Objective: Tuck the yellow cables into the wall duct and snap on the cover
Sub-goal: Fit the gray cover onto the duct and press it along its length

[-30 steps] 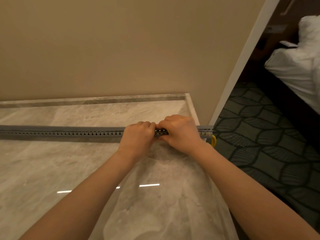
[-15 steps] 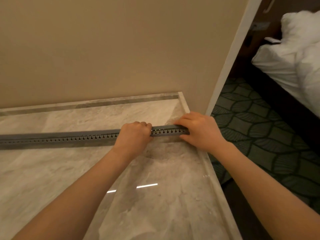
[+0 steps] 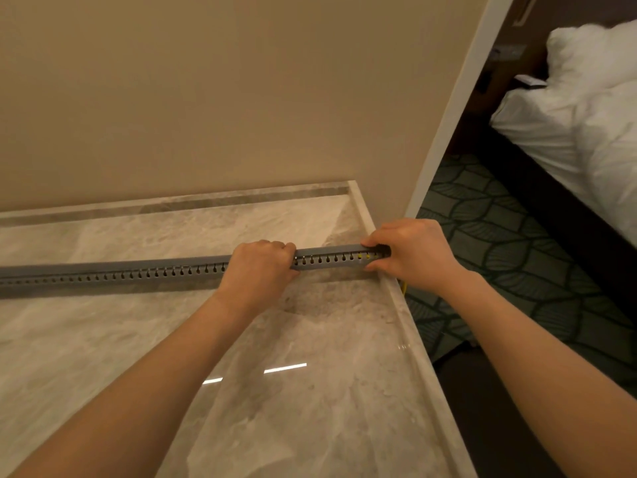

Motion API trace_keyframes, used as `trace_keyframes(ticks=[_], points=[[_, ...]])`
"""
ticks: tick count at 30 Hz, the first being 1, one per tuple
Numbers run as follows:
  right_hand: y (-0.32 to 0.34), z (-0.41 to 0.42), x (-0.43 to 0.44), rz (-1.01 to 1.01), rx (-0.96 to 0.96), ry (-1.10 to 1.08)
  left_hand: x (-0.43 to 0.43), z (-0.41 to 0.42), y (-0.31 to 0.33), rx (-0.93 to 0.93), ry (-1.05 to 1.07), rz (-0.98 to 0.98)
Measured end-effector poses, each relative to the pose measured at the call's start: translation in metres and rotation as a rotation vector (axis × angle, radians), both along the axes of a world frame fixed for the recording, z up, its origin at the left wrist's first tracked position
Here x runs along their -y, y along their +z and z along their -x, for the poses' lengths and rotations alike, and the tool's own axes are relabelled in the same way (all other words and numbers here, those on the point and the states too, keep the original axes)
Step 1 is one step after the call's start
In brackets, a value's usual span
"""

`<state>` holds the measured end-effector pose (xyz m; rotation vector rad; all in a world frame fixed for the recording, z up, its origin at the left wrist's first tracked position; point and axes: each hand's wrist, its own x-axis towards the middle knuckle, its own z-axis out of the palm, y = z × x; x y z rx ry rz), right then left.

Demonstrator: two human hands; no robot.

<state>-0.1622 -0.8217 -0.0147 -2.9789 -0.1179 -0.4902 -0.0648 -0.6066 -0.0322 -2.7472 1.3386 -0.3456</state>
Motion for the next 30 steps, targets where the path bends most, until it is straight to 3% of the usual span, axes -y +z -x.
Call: trace_keyframes(ticks=[11,17,20,27,30], points=[[-0.002,0.002,0.005,-0.019,0.035,0.06,0.013,0.008,0.004,0.026,0.008,-0.002],[-0.006,0.003,0.007,-0.021,0.102,0.107,0.062,0.034,0.008,-0.038,-0.121,0.057],[-0.008,0.004,0.008,-0.055,0.118,0.117,0.081,0.04,0.011,-0.044,-0.085,0.007],[-0.002,0.001,0.028,-0.238,-0.099,0.068,0.09,0.033,0.017,-0.021,-0.057,-0.122],[0.0,0.01,0.046,-0.196,-0.153,0.05,0.09,0.031,0.018,-0.054,-0.041,-0.119]])
